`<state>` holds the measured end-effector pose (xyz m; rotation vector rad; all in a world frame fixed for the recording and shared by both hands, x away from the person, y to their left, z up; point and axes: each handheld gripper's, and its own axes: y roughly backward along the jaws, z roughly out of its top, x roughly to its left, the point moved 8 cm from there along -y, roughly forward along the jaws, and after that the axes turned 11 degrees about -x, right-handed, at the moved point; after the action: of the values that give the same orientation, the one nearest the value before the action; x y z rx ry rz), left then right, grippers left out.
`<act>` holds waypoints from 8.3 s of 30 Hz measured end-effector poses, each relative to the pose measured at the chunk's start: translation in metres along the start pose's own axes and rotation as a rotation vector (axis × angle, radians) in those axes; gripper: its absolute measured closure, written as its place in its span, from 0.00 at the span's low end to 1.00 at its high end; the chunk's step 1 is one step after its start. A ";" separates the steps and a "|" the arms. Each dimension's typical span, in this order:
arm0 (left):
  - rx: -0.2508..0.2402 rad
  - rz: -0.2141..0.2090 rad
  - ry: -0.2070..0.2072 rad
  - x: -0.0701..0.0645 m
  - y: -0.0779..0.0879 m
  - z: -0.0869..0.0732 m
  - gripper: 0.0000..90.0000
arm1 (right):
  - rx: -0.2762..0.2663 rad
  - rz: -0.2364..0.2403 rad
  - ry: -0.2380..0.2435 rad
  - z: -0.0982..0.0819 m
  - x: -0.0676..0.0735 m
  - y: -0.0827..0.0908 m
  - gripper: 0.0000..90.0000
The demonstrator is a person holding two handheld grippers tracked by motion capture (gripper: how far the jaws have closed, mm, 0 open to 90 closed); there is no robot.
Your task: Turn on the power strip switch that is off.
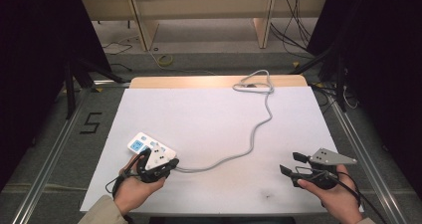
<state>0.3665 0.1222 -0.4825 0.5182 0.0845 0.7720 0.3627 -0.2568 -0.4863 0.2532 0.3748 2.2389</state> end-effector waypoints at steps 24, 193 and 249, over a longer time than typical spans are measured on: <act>0.017 0.061 0.035 0.024 0.003 -0.001 1.00 | 0.001 0.001 0.000 0.000 0.001 0.000 0.35; 0.240 0.103 0.096 0.087 -0.039 -0.021 1.00 | 0.025 0.008 -0.005 -0.003 0.002 -0.002 0.35; 0.288 0.067 0.130 0.084 -0.043 -0.024 1.00 | 0.026 0.010 -0.006 -0.003 0.003 -0.001 0.35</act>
<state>0.4488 0.1642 -0.5139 0.7462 0.3034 0.8641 0.3608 -0.2548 -0.4897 0.2761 0.3999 2.2435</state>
